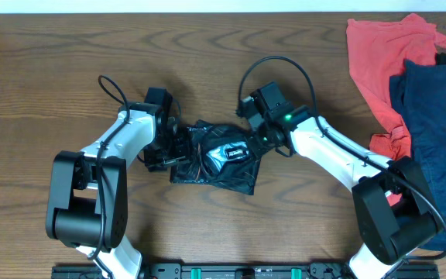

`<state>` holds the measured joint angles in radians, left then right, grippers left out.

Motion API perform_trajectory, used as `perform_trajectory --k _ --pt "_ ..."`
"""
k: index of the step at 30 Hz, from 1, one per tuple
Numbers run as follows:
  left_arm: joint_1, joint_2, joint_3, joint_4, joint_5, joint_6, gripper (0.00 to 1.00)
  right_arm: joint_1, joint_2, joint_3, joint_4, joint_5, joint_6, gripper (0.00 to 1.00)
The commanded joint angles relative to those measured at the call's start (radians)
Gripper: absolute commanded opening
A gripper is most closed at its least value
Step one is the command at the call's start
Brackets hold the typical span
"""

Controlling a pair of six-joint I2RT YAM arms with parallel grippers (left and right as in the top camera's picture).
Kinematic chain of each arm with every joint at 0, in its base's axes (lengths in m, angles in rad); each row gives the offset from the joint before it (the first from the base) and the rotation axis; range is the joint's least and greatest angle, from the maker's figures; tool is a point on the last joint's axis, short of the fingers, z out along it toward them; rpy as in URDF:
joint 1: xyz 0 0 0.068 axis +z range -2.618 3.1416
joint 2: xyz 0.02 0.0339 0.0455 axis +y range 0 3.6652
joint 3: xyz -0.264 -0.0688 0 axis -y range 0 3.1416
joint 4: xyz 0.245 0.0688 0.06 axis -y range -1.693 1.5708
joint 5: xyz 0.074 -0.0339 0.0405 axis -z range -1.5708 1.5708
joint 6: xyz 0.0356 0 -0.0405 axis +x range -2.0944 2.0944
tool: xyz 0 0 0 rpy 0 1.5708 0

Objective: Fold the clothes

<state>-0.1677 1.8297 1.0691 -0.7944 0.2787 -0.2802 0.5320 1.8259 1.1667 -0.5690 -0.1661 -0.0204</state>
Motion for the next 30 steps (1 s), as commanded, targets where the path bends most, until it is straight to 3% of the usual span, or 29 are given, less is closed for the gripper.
perform_trajectory --k 1,5,10,16,25,30 --pt "-0.002 0.009 -0.019 -0.031 -0.003 0.013 0.65 -0.04 -0.001 0.01 -0.084 0.233 0.122 0.01" --pt "-0.002 0.009 -0.019 -0.035 -0.003 0.013 0.65 -0.075 -0.001 0.01 -0.146 0.346 0.138 0.03" --pt "-0.002 0.009 -0.019 -0.032 -0.002 0.013 0.65 -0.079 -0.003 0.011 -0.131 0.342 0.136 0.21" --pt "-0.002 0.009 -0.019 -0.03 -0.002 0.013 0.65 -0.073 -0.059 0.029 -0.131 0.328 0.136 0.28" --pt "-0.002 0.009 -0.017 0.005 -0.002 0.013 0.65 -0.019 -0.188 0.039 -0.136 -0.135 0.082 0.31" --pt "-0.002 0.009 -0.017 0.011 -0.002 0.013 0.66 0.056 -0.171 0.017 -0.176 -0.182 0.075 0.32"
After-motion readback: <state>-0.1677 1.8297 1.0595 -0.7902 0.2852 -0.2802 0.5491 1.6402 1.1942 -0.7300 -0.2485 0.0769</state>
